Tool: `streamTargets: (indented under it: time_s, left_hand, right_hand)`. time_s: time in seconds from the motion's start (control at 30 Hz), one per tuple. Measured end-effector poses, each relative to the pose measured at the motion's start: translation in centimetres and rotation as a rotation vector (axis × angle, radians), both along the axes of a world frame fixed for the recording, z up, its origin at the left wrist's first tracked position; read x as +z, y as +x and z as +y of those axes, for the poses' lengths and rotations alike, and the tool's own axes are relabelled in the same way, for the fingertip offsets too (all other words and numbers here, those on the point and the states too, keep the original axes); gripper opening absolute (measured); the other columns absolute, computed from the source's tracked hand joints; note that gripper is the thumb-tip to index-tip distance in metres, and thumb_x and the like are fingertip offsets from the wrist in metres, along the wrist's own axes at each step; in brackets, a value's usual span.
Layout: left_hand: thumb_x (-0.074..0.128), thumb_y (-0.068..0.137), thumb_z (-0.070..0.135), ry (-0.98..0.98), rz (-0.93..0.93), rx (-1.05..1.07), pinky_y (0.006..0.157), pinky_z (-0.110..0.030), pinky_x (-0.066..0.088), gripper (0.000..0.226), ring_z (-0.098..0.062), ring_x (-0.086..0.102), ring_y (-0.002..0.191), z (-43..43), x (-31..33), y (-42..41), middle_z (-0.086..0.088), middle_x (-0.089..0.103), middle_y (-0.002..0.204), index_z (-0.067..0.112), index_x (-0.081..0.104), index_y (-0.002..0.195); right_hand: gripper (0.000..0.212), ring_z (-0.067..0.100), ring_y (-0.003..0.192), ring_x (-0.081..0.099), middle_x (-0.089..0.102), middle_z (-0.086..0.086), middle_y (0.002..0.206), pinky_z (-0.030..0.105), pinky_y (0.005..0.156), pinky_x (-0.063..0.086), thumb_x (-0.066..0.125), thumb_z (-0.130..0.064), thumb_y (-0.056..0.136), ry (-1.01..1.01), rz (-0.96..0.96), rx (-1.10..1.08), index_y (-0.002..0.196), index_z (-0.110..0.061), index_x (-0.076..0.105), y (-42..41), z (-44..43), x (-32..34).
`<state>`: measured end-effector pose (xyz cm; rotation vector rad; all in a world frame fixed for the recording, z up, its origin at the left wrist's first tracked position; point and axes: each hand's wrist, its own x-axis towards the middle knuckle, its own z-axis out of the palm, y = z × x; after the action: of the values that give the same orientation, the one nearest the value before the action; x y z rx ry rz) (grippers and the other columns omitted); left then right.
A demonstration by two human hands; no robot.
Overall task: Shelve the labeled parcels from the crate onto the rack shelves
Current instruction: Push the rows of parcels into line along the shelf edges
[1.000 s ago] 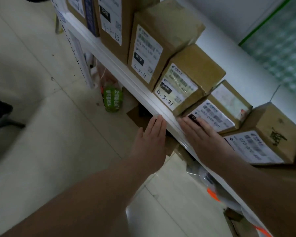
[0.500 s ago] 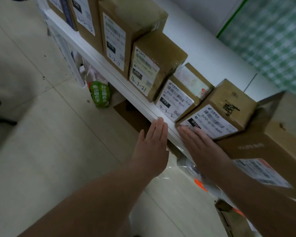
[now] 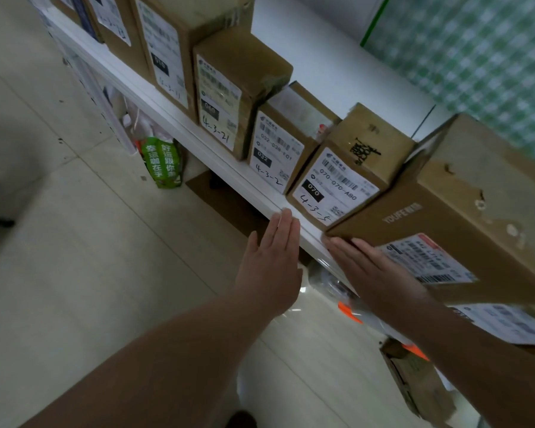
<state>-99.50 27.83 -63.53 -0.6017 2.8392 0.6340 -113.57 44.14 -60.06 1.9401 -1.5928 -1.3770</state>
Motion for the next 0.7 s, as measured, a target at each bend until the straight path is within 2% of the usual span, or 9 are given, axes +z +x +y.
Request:
streamTargets:
  time_s: [0.13, 0.2, 0.27, 0.37, 0.5, 0.7]
  left_hand:
    - [0.04, 0.098, 0.038, -0.012, -0.005, -0.015, 0.119, -0.049, 0.008, 0.08, -0.023, -0.018, 0.146, 1.2, -0.1, -0.6, -0.008, -0.021, 0.158, 0.01, -0.013, 0.15]
    - [0.039, 0.098, 0.04, -0.026, -0.029, -0.04, 0.119, -0.048, 0.005, 0.081, -0.024, -0.019, 0.146, 1.7, -0.1, -0.8, -0.008, -0.023, 0.158, 0.01, -0.015, 0.15]
    - [0.04, 0.098, 0.04, -0.047, -0.034, -0.058, 0.118, -0.047, 0.004, 0.081, -0.024, -0.019, 0.146, 2.2, -0.1, -0.8, -0.008, -0.023, 0.158, 0.01, -0.015, 0.15]
    - [0.041, 0.098, 0.04, -0.056, -0.037, -0.067, 0.118, -0.045, 0.003, 0.083, -0.023, -0.019, 0.146, 3.1, -0.1, -0.8, -0.008, -0.022, 0.158, 0.01, -0.016, 0.15]
    - [0.041, 0.098, 0.04, -0.058, -0.041, -0.113, 0.118, -0.045, 0.002, 0.083, -0.024, -0.019, 0.146, 5.1, 0.3, -0.7, -0.01, -0.021, 0.158, 0.008, -0.015, 0.15]
    - [0.038, 0.098, 0.041, -0.064, -0.065, -0.209, 0.12, -0.047, 0.005, 0.081, -0.025, -0.021, 0.145, 7.6, 0.4, -1.3, -0.012, -0.022, 0.158, 0.007, -0.014, 0.15]
  right_hand:
    - [0.096, 0.059, 0.133, -0.03, -0.023, 0.042, 0.149, 0.066, 0.105, -0.028, 0.013, -0.062, 0.097, -0.023, -0.035, -0.03, 0.147, 0.017, -0.007, -0.3, 0.7, -0.5]
    - [0.093, 0.059, 0.132, -0.027, -0.025, 0.044, 0.147, 0.062, 0.108, -0.022, 0.013, -0.058, 0.099, -0.056, -0.028, -0.068, 0.144, 0.02, -0.012, -0.3, 0.3, -0.3]
    - [0.088, 0.057, 0.13, -0.028, -0.027, 0.045, 0.145, 0.059, 0.105, -0.02, 0.013, -0.051, 0.101, -0.07, -0.03, -0.101, 0.141, 0.021, -0.016, -0.2, 0.2, 0.1]
    - [0.081, 0.059, 0.128, -0.031, -0.03, 0.045, 0.143, 0.062, 0.104, -0.026, 0.013, -0.043, 0.101, -0.076, -0.014, -0.132, 0.142, 0.02, -0.017, 0.1, 1.2, 0.1]
    - [0.066, 0.06, 0.129, -0.036, -0.03, 0.042, 0.146, 0.067, 0.099, -0.032, -0.006, -0.018, 0.089, 0.053, 0.076, -0.097, 0.145, 0.017, -0.014, 0.5, 5.3, -0.6]
    - [0.066, 0.054, 0.132, -0.029, -0.036, 0.041, 0.143, 0.064, 0.098, -0.034, -0.013, -0.01, 0.082, 0.079, 0.084, -0.118, 0.142, 0.017, -0.023, -0.4, 10.1, 0.2]
